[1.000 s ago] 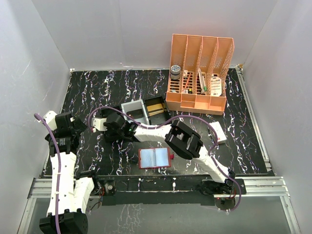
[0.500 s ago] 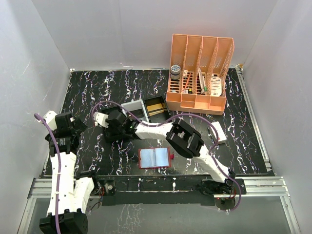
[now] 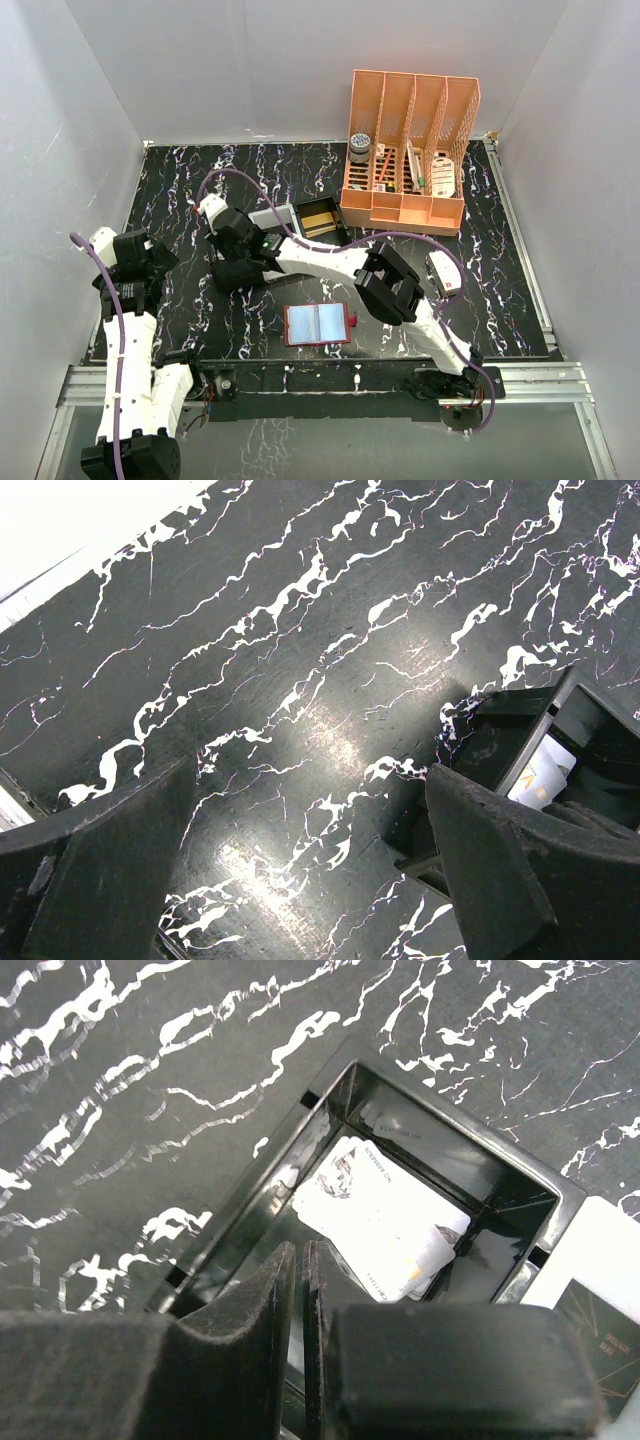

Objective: Take the credit cards out of the card holder

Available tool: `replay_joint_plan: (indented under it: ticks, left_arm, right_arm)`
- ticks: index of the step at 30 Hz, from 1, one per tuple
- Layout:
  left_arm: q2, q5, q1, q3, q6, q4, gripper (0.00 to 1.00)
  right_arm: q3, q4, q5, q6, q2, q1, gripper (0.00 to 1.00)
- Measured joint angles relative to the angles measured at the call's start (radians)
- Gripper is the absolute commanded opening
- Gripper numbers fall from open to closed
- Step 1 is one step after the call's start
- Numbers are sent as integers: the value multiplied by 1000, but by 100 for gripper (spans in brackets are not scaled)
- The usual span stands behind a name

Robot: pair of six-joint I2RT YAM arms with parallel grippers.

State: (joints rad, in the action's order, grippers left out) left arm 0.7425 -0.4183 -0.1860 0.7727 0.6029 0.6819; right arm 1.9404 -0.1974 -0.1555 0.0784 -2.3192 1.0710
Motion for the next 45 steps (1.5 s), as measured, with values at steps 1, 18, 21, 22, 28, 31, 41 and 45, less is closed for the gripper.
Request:
replay_joint_plan:
  ticks: [1,18,21,22,28,31,41,45]
  left_arm:
    - [0,0,0,0,0,0,99]
    - [5,4,0,0,0,0,99]
    - [5,4,0,0,0,0,99]
    - [6,4,0,0,0,0,99]
    - [6,4,0,0,0,0,99]
    - [6,4,0,0,0,0,99]
    - [6,4,0,0,-1,0,99]
    - [6,4,0,0,-1,0,99]
  right_arm:
    - [24,-22,-4,27,-3,0,7]
    - [231,-281,-49,215,-176,0,12]
    - [231,-291,-80,217,-177,0,13]
    - [231,-294,-90,216,-178,0,13]
    - [289,-313,-124,208,-212,0,14]
    - [295,-322,-124,204,-215,0,14]
    - [352,-386,-98,181,-240,0,14]
    - [381,-420,-72,167,-253,0,14]
